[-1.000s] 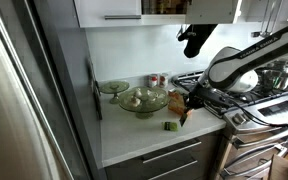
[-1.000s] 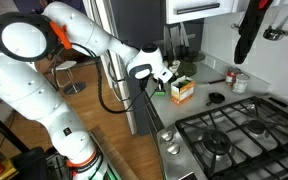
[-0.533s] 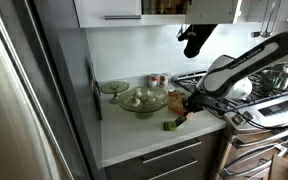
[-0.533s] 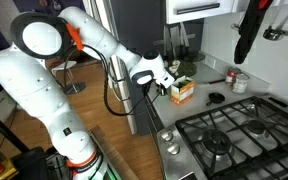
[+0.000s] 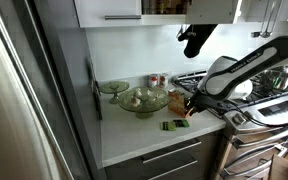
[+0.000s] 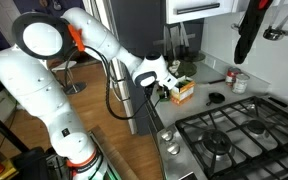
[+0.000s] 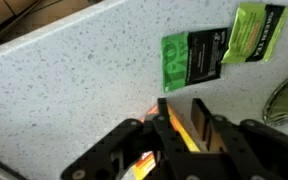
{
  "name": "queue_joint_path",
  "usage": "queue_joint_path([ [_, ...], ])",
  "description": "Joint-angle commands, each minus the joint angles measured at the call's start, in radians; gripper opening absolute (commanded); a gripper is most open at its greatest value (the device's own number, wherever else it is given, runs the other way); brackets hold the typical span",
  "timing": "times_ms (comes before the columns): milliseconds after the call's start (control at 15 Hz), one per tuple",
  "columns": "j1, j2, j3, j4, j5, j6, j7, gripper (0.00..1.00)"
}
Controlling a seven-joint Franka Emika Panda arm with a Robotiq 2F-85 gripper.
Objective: Remove two sachets from the orange box
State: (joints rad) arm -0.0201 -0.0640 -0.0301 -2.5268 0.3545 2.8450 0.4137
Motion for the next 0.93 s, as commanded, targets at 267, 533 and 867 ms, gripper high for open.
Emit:
queue_joint_path([
  [267, -0.015, -0.171, 0.004, -0.010, -0.043, -0.196, -0.003, 0.93],
  [533, -0.023, -0.325, 0.016, -0.005, -0.060, -0.379, 0.008, 1.00],
  [867, -0.059, -0.486, 0.061, 0.047, -0.130, -0.660, 0.080, 1.00],
])
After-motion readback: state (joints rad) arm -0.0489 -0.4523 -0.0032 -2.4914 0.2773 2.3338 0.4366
